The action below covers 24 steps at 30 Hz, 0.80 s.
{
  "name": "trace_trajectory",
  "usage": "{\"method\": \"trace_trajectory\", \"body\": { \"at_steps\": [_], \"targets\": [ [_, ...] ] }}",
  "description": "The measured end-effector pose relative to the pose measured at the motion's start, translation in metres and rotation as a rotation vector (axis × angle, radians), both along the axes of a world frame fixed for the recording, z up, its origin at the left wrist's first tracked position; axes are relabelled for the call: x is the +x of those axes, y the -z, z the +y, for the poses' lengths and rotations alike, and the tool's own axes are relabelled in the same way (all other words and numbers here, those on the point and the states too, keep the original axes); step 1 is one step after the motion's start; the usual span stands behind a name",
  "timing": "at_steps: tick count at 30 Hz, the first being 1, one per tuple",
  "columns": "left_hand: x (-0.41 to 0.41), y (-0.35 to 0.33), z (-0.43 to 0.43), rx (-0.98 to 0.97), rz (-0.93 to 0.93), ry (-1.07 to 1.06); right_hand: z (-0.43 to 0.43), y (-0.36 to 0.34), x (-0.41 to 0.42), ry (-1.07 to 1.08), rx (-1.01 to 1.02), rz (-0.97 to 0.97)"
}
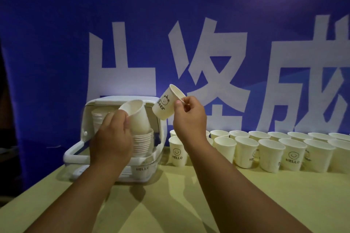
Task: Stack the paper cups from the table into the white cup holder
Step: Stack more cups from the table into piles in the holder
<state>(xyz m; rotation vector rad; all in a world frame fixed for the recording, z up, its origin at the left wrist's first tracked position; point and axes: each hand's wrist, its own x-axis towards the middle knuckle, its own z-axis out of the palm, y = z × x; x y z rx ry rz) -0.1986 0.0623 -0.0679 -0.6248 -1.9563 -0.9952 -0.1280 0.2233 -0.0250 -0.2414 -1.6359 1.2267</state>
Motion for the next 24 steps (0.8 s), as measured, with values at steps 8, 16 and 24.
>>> {"method": "trace_trajectory", "body": {
  "at_steps": [8, 16, 24],
  "targets": [
    [-0.012, 0.009, 0.003, -0.207, -0.119, 0.0, 0.001, 0.006, -0.004, -0.004, 0.161, -0.044],
    [-0.019, 0.019, 0.001, -0.259, -0.182, 0.082, -0.009, 0.005, -0.003, -0.033, 0.258, -0.097],
    [-0.007, 0.021, 0.002, -0.093, -0.202, 0.181, -0.02, 0.012, -0.011, -0.069, 0.535, -0.381]
  ]
}}
